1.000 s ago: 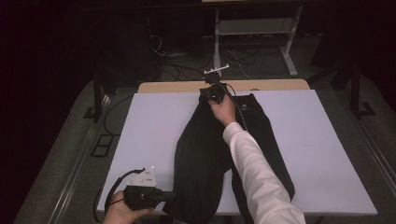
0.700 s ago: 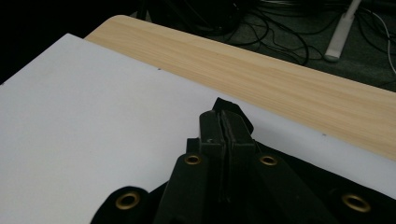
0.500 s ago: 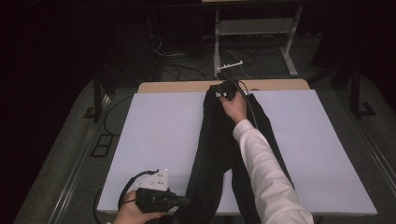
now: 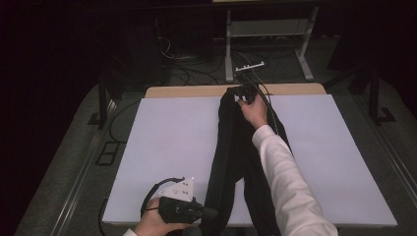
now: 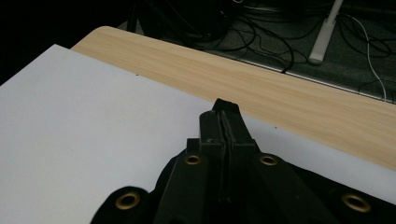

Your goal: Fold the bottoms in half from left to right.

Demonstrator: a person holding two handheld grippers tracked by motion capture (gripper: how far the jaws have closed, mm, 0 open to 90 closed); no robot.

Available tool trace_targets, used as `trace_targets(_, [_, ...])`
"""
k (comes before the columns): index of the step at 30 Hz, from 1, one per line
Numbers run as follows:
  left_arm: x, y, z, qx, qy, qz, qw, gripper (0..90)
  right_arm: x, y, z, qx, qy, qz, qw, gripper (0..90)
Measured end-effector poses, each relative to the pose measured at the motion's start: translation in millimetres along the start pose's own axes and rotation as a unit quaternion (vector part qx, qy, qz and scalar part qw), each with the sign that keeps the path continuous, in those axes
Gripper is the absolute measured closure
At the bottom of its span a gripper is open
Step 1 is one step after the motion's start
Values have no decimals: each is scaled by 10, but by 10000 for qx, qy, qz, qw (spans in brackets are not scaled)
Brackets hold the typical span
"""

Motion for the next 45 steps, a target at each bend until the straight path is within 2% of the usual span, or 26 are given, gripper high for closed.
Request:
trace_targets(8, [-53,-167,-116,-36,139,-195,9997,892,-54,-5,78,-34,16,22,10000,871])
trace_targets(21, [-101,-324,-306,-70,321,-309,9990,893,-137,-10,169,-76,32,20,10000,872])
trace_targets(35, [-116,-490,-493,-206,499,-367,9979,892,-279,51,240,-111,26,-133,9998,872])
trace_targets(41, [-127,-547,-613,-242,593,-385,9972,893,-332,78,268,-47,52,-64,10000,871])
trace_targets(45, [-114,-581,-685,-286,640,-379,9968,893,-370,95,282,-28,-13,-30,10000,871])
Point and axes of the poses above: each handheld gripper's, and its own axes: z roughly backward along the jaws, y roughly out of its underside, x roughly to its left, the point moved 10 cm from there along -z, roughly forward along the jaws, and after that the axes turned 1 degree about x, right-handed, at the moved point
